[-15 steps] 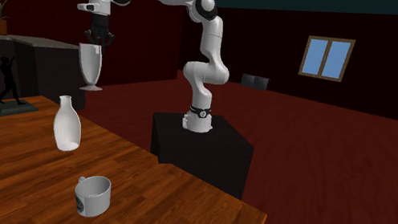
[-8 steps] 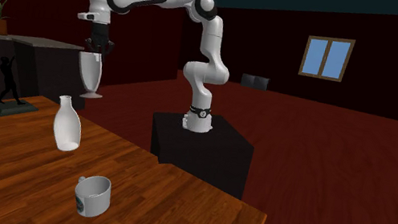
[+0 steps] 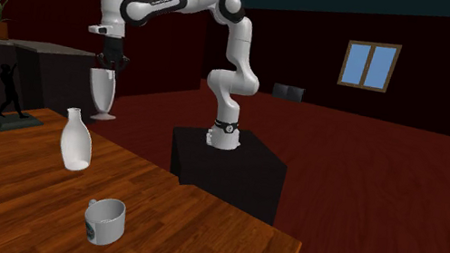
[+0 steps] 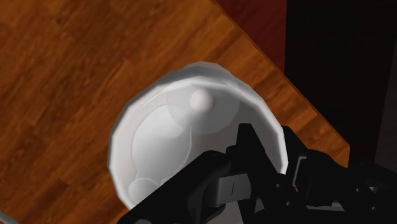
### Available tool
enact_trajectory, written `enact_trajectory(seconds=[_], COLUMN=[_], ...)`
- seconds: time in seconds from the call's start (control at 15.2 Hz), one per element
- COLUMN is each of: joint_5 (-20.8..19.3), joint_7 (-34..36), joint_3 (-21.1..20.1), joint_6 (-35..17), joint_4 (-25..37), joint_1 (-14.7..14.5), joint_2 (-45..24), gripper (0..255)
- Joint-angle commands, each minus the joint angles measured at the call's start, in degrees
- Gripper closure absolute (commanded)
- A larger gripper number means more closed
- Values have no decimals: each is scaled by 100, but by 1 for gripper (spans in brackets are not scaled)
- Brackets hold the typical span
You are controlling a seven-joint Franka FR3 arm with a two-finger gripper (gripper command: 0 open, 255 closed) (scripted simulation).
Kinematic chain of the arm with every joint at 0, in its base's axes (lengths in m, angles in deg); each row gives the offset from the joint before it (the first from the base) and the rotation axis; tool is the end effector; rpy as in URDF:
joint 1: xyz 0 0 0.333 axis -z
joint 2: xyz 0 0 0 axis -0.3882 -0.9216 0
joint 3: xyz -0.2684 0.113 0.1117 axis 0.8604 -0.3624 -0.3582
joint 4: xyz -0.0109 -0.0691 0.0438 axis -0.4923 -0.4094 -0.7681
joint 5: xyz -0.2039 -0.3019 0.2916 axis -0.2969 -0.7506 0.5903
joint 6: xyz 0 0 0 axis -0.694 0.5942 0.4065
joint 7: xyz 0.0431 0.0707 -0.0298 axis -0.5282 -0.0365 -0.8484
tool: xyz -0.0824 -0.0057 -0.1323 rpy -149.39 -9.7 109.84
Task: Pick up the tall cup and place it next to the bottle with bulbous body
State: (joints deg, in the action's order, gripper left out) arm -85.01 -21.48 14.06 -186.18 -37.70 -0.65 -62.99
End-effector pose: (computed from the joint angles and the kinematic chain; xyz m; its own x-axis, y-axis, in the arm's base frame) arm -0.0341 -0.6119 0.3775 0.9886 -0.1498 -0.0172 -0.1496 -0.9887 0.0105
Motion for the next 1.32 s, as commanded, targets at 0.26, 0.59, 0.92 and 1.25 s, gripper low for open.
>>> enact_trajectory(seconds=[0.26,0.59,0.92,1.25], joint_5=[414,954,1540,2071], joint_7=[-303,-690,-1105,-1471], joint_3=[213,278,96,-211], joint_6=[-510,-887,-1221,-1523], joint_4=[-332,-556,-738,-880], joint_1=[-63,-15,238,564], joint_2=[-415,-898,-1391,-1818], gripper=[255,255,255,255])
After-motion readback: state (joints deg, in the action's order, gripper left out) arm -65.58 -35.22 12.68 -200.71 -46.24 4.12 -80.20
